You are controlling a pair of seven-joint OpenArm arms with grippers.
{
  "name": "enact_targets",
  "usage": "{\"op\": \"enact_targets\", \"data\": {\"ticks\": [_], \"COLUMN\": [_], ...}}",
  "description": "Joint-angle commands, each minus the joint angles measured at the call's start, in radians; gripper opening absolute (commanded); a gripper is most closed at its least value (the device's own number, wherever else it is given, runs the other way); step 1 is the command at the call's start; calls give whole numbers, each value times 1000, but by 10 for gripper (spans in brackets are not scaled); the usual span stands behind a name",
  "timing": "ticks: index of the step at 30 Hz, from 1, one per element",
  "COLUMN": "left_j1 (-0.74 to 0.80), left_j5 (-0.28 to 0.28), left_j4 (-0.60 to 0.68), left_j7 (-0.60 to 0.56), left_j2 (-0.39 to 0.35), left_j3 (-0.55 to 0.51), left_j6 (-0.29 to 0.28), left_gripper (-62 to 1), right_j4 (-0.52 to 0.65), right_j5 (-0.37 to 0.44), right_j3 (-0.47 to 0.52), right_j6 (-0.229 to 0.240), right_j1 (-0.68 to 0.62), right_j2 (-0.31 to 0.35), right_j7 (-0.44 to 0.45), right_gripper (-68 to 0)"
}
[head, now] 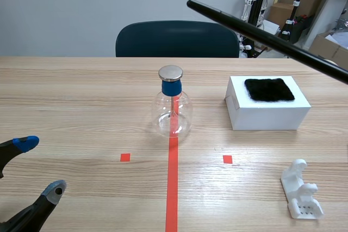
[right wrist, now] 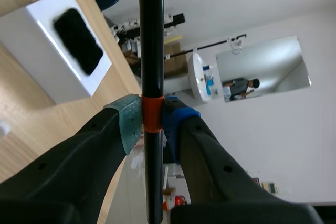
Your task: Do the electroscope experiment. put the rod down on the box
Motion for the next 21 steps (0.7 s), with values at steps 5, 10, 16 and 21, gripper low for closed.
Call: {"op": "enact_targets", "data": {"ticks": [5, 10, 16, 21], "left_j1": [0, 0, 0, 0], "left_j5": [-11, -11, -11, -11], "left_j4": [9, 9, 9, 9], "left_j7": [-29, -29, -29, -29], "left_j2": [-14, -14, -14, -14], "left_j3": [-1, -1, -1, -1], "left_j6": [0, 0, 0, 0], "left_gripper": [14, 14, 14, 14], "right_j4": [7, -14, -48, -98], "right_j5": [137, 225, 341, 354], "right_j3": [129, 151, 129, 26], "right_j6": [370, 631, 955, 1050], "right_j1": [100, 266, 443, 536], "right_j2": [78, 145, 252, 333], "right_j7": [31, -3, -21, -35], "right_gripper": [-607, -607, -607, -607]}}
